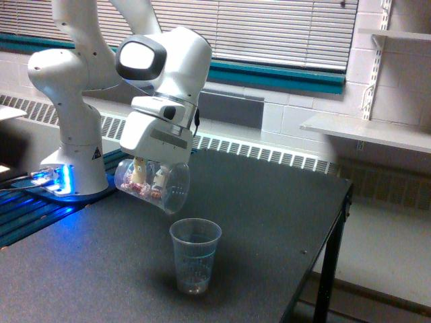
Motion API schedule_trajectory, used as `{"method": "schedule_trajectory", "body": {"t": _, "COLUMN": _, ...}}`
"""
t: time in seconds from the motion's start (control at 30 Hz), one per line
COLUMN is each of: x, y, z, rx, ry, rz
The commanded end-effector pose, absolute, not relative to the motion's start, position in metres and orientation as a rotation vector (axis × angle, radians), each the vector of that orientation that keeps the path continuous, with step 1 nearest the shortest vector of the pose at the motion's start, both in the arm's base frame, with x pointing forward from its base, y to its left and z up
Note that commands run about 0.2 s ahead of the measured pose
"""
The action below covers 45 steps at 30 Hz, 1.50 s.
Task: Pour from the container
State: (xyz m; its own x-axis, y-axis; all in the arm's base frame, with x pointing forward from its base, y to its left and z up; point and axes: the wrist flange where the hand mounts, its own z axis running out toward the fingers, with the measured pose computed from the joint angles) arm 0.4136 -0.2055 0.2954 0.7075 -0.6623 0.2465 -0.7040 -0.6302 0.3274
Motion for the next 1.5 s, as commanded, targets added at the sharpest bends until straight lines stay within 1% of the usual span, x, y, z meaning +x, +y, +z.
{"method": "schedule_trajectory", "body": {"t": 0.03, "x": 0.415, "y": -0.199, "z": 0.297, "rx": 2.502, "ry": -1.074, "rz": 0.120}}
{"method": "schedule_trajectory", "body": {"t": 0.9, "x": 0.428, "y": -0.194, "z": 0.288, "rx": 2.470, "ry": -1.071, "rz": 0.067}}
{"method": "schedule_trajectory", "body": {"t": 1.27, "x": 0.437, "y": -0.195, "z": 0.297, "rx": 2.438, "ry": -1.049, "rz": 0.025}}
{"method": "schedule_trajectory", "body": {"t": 1.5, "x": 0.441, "y": -0.195, "z": 0.296, "rx": 2.430, "ry": -1.041, "rz": 0.017}}
